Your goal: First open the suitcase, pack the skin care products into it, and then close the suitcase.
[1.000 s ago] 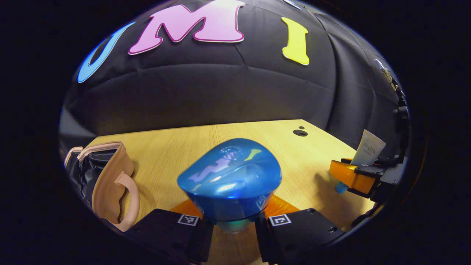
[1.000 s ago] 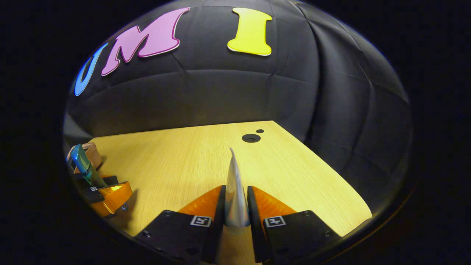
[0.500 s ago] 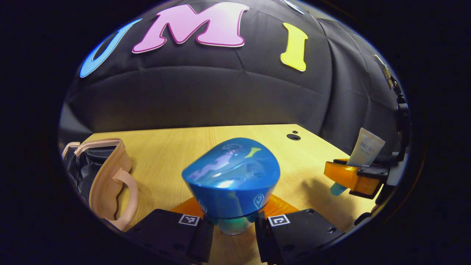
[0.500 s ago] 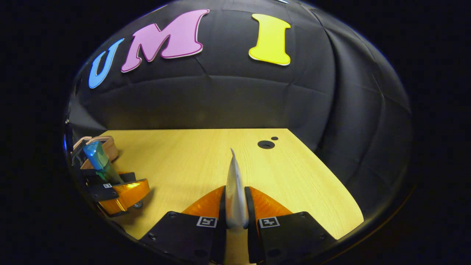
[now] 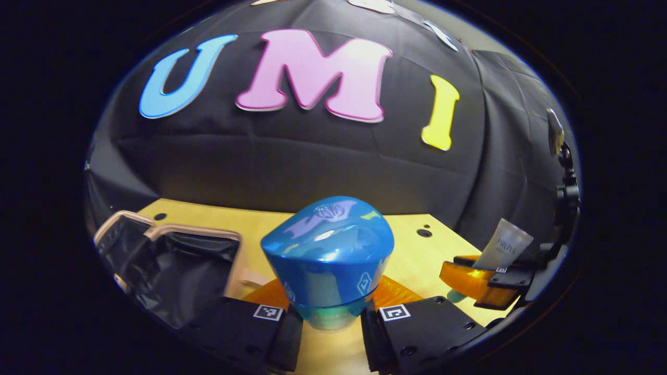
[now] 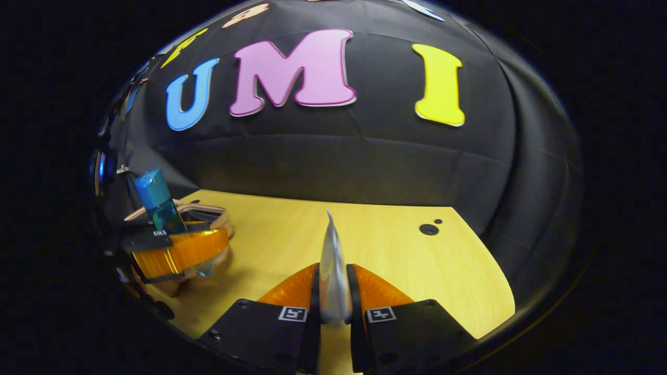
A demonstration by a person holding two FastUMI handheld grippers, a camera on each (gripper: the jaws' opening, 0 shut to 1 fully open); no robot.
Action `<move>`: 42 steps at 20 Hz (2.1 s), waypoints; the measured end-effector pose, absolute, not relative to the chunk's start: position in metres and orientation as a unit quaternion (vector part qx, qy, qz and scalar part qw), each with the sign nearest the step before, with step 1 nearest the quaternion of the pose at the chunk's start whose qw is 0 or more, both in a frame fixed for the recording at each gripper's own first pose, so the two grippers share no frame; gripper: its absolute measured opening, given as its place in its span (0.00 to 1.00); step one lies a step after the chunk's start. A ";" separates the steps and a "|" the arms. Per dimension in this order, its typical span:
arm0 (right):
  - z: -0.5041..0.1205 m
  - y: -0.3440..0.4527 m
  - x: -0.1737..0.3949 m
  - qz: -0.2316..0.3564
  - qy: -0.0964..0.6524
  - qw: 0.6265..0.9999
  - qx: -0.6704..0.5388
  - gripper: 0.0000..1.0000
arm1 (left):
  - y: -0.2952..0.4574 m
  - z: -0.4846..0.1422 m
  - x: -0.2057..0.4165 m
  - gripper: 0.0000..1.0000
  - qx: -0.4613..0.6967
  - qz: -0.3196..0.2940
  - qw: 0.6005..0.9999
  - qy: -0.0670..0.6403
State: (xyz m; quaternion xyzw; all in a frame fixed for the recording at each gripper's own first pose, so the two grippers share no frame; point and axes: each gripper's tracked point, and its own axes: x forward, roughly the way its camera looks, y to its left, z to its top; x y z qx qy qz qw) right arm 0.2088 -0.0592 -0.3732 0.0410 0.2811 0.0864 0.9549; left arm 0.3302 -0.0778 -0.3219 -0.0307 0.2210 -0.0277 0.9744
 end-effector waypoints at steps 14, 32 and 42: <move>-0.251 0.150 0.186 0.251 0.213 0.942 0.059 0.21 | 0.148 -0.406 0.274 0.52 -0.062 0.047 0.897 0.436; -0.306 0.167 0.167 0.239 0.307 0.919 0.065 0.26 | 0.165 -0.437 0.290 0.58 -0.027 0.060 0.812 0.580; -0.370 0.257 0.208 0.230 0.391 0.890 0.046 0.26 | 0.244 -0.207 0.193 0.96 -0.057 0.163 0.935 0.311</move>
